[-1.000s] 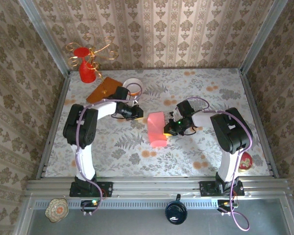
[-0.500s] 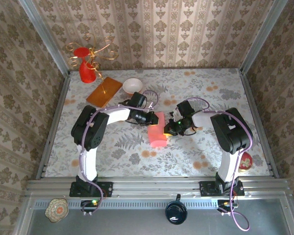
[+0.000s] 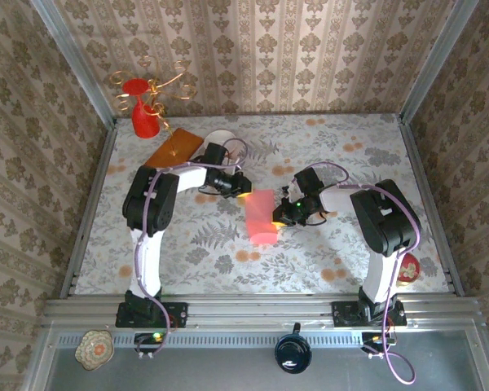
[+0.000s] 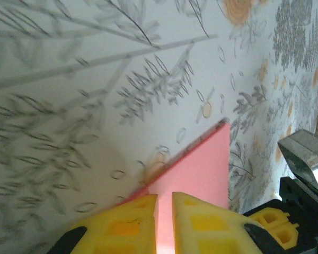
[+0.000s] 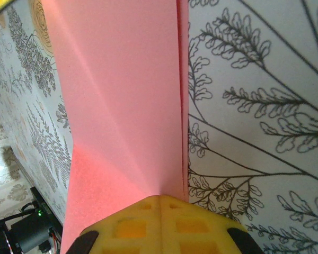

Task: Fold a paper plane with a square sheet of paper (pick it up from the middle)
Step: First fold the square sheet of paper in half at the center of the table.

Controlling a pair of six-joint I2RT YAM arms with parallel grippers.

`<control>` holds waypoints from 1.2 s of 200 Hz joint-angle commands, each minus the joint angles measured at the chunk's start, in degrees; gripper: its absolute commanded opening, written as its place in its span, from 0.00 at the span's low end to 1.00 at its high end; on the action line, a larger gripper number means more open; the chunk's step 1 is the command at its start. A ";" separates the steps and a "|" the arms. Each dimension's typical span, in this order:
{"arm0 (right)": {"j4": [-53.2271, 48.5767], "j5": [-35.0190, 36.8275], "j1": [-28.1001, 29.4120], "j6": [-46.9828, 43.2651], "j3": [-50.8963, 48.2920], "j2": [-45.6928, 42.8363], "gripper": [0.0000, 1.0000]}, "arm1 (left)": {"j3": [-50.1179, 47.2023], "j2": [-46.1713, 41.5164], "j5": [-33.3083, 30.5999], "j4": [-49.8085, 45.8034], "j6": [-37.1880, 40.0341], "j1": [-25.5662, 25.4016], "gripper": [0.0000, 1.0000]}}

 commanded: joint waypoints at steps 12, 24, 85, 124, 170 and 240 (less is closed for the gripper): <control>-13.59 17.39 -0.49 1.63 -6.54 6.24 0.05 | 2.87 -0.27 -9.79 -4.23 5.91 4.25 0.17; -13.52 17.21 -0.49 1.73 -6.45 6.08 0.05 | 3.07 -2.93 -10.07 -5.32 6.00 4.11 0.17; -13.25 16.51 -0.67 2.16 -6.70 4.41 0.05 | -11.48 -17.81 -9.00 2.48 -4.92 -4.16 0.17; -13.12 16.40 -0.61 2.01 -6.88 4.28 0.05 | -15.82 -18.95 -6.55 2.42 -8.91 -10.48 0.16; -11.69 16.32 -0.67 2.34 -7.72 4.48 0.05 | -17.91 -17.15 -3.75 -1.59 -8.06 -12.20 0.14; -10.87 17.38 -0.67 2.42 -8.90 4.69 0.05 | -21.32 -15.54 -7.19 -7.41 -3.73 -10.92 0.13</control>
